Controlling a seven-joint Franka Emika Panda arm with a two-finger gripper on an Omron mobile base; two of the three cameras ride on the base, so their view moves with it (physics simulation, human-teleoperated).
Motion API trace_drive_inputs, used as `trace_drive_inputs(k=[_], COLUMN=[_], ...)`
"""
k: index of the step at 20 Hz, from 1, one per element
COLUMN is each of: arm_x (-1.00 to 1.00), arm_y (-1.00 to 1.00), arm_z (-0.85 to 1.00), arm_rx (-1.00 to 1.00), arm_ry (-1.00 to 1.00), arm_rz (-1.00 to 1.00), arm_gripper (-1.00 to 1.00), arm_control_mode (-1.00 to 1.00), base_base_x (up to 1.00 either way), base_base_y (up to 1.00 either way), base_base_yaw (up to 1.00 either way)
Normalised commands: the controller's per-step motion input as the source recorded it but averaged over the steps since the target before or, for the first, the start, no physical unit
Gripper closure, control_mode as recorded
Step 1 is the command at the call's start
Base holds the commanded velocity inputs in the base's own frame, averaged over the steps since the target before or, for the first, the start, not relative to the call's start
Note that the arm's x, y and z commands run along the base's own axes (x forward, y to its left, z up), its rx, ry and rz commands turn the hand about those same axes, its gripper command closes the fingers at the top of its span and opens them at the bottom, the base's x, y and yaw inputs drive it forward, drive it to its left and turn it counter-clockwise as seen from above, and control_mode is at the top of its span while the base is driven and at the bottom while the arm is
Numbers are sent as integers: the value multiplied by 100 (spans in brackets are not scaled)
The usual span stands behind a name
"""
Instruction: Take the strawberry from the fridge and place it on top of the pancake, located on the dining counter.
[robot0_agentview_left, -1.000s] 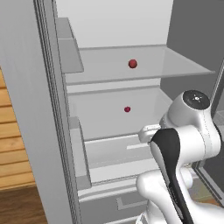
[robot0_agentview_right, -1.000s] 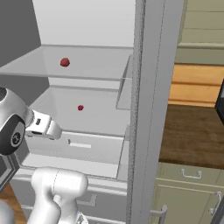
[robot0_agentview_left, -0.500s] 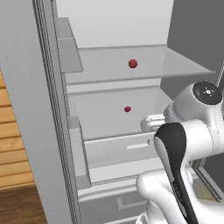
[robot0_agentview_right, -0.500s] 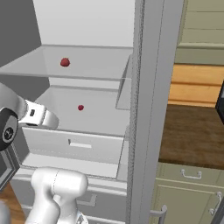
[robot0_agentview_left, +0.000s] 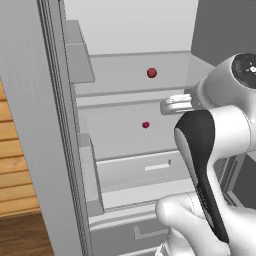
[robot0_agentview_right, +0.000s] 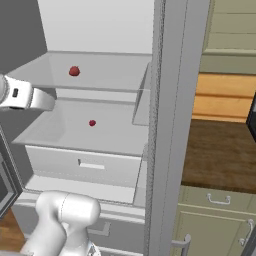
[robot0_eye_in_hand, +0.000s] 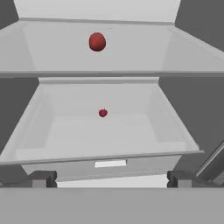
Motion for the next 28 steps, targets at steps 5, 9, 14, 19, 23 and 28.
trace_drive_inputs(k=[5,9,14,19,23,28], arm_x=[6,33,39,34,32,33], arm_y=[0,0,0,0,0,0], arm_z=[39,0,-17,-33,-6,20], arm_rx=[-1,0,-1,-1,0,0], arm_ry=[-2,-3,-8,-16,-11,-1], arm_rz=[0,0,0,0,0,0], arm_gripper=[-100,-100,-100,-100,-100,-100], arm_control_mode=[-100,-100,-100,-100,-100,-100], base_base_x=[0,0,0,0,0,0], base_base_y=[0,0,0,0,0,0], base_base_yaw=[0,0,0,0,0,0])
